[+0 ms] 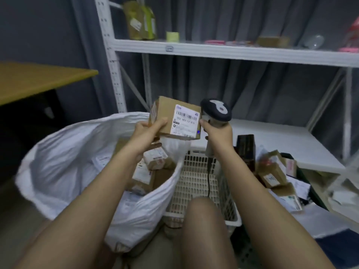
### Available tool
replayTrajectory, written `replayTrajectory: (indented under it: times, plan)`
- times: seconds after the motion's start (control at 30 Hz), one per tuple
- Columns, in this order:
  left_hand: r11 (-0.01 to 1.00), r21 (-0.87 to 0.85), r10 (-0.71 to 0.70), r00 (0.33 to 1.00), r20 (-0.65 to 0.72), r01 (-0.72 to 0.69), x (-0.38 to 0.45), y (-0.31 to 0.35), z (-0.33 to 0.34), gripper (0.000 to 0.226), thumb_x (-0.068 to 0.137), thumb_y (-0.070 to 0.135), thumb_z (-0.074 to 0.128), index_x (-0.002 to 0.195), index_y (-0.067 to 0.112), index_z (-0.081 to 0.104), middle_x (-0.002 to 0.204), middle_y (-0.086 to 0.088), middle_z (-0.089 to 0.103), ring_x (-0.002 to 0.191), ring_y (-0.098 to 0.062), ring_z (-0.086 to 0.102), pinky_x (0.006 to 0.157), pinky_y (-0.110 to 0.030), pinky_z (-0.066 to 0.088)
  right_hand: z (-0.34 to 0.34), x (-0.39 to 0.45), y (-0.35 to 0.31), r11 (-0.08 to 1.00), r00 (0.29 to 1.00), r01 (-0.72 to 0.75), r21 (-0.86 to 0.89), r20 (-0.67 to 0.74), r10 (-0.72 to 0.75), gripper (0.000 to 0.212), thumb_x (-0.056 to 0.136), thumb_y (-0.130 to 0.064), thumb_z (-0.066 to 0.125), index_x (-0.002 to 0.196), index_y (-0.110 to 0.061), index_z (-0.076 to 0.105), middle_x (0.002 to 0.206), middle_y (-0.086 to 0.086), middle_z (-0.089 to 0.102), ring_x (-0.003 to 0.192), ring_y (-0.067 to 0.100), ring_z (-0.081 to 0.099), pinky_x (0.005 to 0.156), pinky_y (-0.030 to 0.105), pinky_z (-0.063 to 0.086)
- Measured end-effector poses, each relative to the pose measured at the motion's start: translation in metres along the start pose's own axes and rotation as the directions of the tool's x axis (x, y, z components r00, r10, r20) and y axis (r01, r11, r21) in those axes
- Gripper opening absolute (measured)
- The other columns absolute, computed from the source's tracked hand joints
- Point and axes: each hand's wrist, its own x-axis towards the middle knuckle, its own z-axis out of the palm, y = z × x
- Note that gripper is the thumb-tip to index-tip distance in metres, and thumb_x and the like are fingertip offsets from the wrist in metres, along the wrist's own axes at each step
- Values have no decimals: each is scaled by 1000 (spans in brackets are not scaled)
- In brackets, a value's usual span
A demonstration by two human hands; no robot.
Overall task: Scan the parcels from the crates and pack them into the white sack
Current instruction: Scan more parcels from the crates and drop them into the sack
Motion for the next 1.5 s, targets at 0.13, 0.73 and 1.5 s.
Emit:
replayTrajectory:
  times: [0.13, 0.73, 1.5]
  plan:
    - [989, 147, -26, 1000, 5, 25, -12, -4, -65, 88, 51, 82, 67, 115, 22, 60, 107, 5, 70, 101, -13, 65, 93, -35, 49, 52, -13, -2, 994, 994, -69, 90, 95, 61, 18, 79, -15, 80, 86, -9, 64, 88, 8, 71, 81, 22, 69, 72, 36, 58]
    - [996, 56, -56, 971, -231, 71, -20, -37, -141, 66, 89, 28, 63, 145, 27, 27, 135, -8, 51, 93, -17, 64, 67, -28, 57, 106, -72, 9, 963, 900, -74, -258, 399, 176, 16, 84, -21, 73, 93, -17, 61, 75, 5, 63, 61, 17, 57, 56, 29, 51]
    - [994, 106, -2, 963, -268, 31, 1, -66, -145, 75, 80, 35, 72, 140, 39, 29, 133, -12, 53, 110, -29, 59, 89, -50, 53, 72, -110, 27, 971, 887, 0, -239, 448, 110, 25, 80, -10, 73, 60, -7, 59, 46, 5, 51, 41, 15, 46, 48, 25, 43]
